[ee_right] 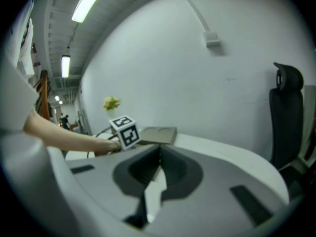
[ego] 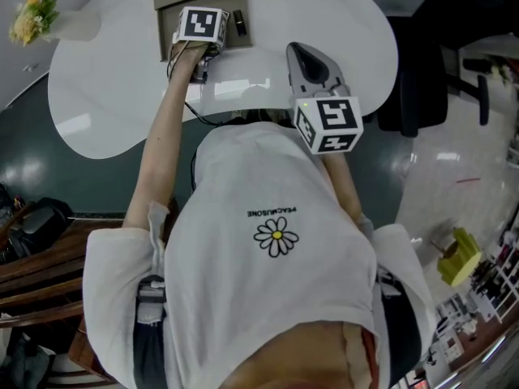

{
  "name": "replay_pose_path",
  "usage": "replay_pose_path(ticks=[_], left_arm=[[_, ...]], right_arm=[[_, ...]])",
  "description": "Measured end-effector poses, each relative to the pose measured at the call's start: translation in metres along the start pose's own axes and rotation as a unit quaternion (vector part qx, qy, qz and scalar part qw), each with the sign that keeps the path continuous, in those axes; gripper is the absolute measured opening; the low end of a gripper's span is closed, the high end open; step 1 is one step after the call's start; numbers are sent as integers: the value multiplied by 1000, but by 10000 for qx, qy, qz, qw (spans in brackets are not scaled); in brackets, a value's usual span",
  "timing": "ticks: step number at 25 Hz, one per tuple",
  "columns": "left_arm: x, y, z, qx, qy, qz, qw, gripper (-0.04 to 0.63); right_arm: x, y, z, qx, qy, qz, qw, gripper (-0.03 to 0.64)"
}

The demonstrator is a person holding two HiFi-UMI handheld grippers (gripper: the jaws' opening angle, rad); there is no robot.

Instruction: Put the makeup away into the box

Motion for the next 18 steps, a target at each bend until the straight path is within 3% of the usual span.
replay_pose_path(ticks=[12,15,18], left_arm=[[-3,17,3,-209,181,-156,9995,299],[-5,38,12,-544,145,-117,9983,299],[-6,70,26,-1150,122,-81,9933,299]], right_arm=[[2,-2,2,9,-5,53,10000,31],[3,-5,6,-24,66,126,9999,31],[9,-11,18,-165,242,246,9993,31]])
Point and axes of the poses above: the fingertips, and each gripper's own axes: y backward along the fingers, x to its left, z out of its top, the point moved 10 cm from there along y, backward along the fingers, and after that the axes turned 8 degrees about -y, right-handed, at the moved point
